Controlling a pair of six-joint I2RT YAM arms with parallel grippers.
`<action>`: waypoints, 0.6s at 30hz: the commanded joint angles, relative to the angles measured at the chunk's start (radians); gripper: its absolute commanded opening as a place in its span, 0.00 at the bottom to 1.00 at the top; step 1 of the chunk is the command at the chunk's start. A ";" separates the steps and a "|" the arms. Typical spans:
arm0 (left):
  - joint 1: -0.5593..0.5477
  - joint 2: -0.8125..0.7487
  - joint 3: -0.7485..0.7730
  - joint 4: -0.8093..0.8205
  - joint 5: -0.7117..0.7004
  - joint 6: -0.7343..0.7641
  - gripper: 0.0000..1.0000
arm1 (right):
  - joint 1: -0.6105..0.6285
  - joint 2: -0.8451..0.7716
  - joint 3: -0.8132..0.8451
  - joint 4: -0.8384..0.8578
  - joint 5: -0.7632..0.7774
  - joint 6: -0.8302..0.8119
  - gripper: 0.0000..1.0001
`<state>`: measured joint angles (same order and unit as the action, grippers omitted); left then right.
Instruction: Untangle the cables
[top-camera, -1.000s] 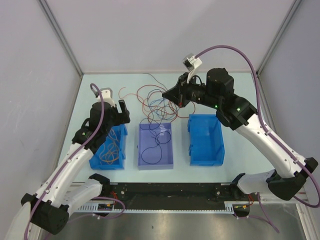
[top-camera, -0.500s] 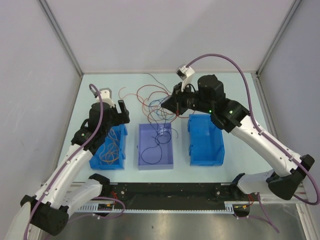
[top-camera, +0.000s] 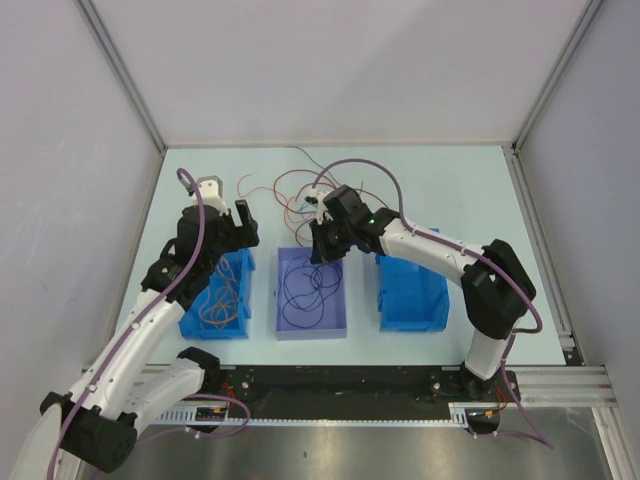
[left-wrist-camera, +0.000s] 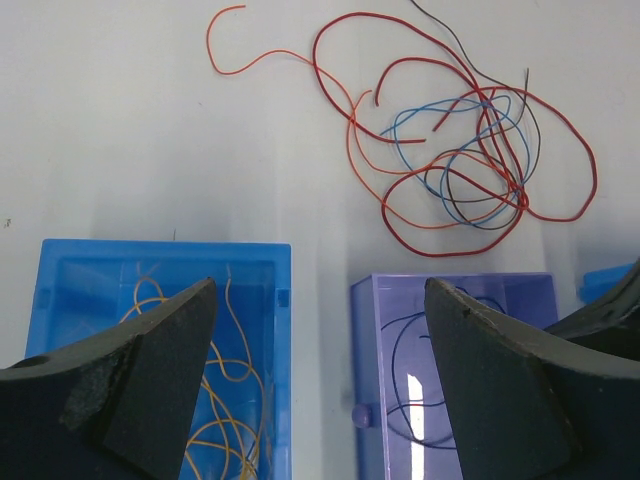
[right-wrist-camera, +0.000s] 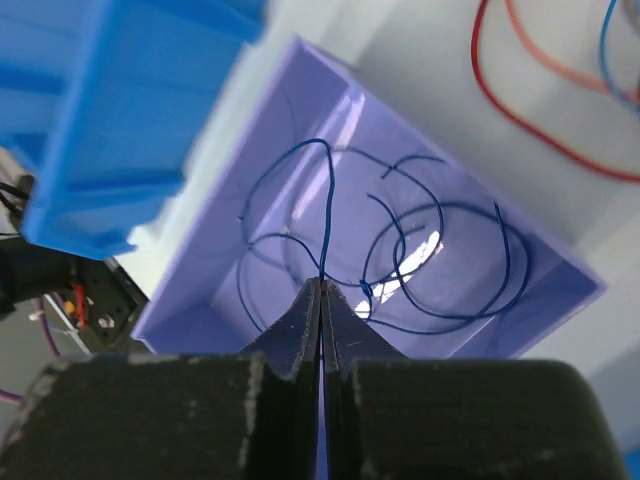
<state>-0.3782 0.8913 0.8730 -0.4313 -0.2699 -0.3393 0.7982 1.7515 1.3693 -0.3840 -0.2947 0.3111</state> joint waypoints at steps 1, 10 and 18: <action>0.005 -0.015 -0.003 0.008 -0.006 0.008 0.89 | 0.022 0.015 0.013 -0.022 0.032 0.002 0.00; 0.005 -0.008 0.003 0.012 0.008 0.011 0.90 | 0.056 0.022 0.011 -0.112 0.101 -0.055 0.00; 0.004 -0.003 0.003 0.014 0.009 0.013 0.90 | 0.021 -0.049 0.020 -0.056 0.138 -0.050 0.78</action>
<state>-0.3782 0.8913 0.8730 -0.4313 -0.2657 -0.3389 0.8455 1.7824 1.3632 -0.4782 -0.2005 0.2752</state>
